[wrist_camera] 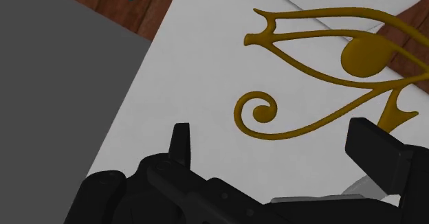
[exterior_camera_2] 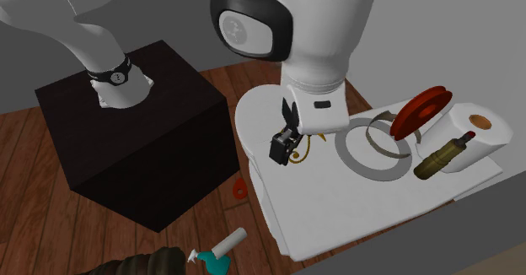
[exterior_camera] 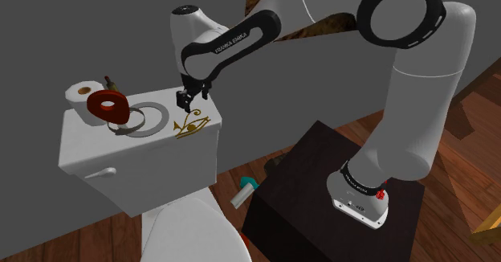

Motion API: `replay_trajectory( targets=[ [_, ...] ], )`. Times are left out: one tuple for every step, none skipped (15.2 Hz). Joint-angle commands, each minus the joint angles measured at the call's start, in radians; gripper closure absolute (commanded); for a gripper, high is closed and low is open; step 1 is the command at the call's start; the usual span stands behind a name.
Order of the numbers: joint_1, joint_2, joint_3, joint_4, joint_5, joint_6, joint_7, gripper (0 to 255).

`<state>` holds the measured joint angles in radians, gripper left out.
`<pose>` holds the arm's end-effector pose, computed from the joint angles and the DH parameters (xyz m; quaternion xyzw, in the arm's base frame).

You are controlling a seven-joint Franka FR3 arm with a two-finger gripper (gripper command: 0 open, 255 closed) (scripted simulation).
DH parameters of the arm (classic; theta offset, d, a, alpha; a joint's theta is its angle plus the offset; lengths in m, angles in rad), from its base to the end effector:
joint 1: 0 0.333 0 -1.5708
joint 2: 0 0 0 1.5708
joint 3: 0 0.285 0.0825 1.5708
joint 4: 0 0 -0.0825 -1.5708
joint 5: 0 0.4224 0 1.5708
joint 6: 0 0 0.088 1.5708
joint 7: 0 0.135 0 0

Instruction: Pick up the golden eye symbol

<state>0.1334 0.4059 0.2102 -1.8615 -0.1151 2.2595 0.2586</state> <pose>0.6176 0.2131 0.2242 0.9975 0.0706 0.0024 0.0026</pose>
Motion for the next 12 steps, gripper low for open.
replay_trajectory(
  targets=[
    [0.002, 0.017, -0.003, -0.007, -0.006, 0.024, 0.004, 0],
    [0.003, 0.025, -0.004, -0.010, -0.008, 0.035, 0.005, 0],
    [0.004, 0.033, -0.005, -0.012, -0.010, 0.045, 0.007, 0],
    [0.005, 0.042, -0.007, -0.014, -0.013, 0.055, 0.009, 0],
    [0.005, 0.046, -0.007, -0.016, -0.014, 0.061, 0.010, 0],
    [0.005, 0.046, -0.007, -0.015, -0.014, 0.061, 0.010, 0],
    [0.005, 0.046, -0.008, -0.017, -0.014, 0.062, 0.009, 255],
    [0.004, 0.046, -0.008, -0.017, -0.014, 0.063, 0.009, 255],
    [0.004, 0.046, -0.008, -0.017, -0.014, 0.062, 0.009, 255],
    [0.004, 0.046, -0.008, -0.017, -0.014, 0.062, 0.009, 255],
    [0.004, 0.046, -0.008, -0.017, -0.014, 0.062, 0.009, 255],
    [0.004, 0.045, -0.008, -0.017, -0.014, 0.062, 0.009, 255]
  ],
)
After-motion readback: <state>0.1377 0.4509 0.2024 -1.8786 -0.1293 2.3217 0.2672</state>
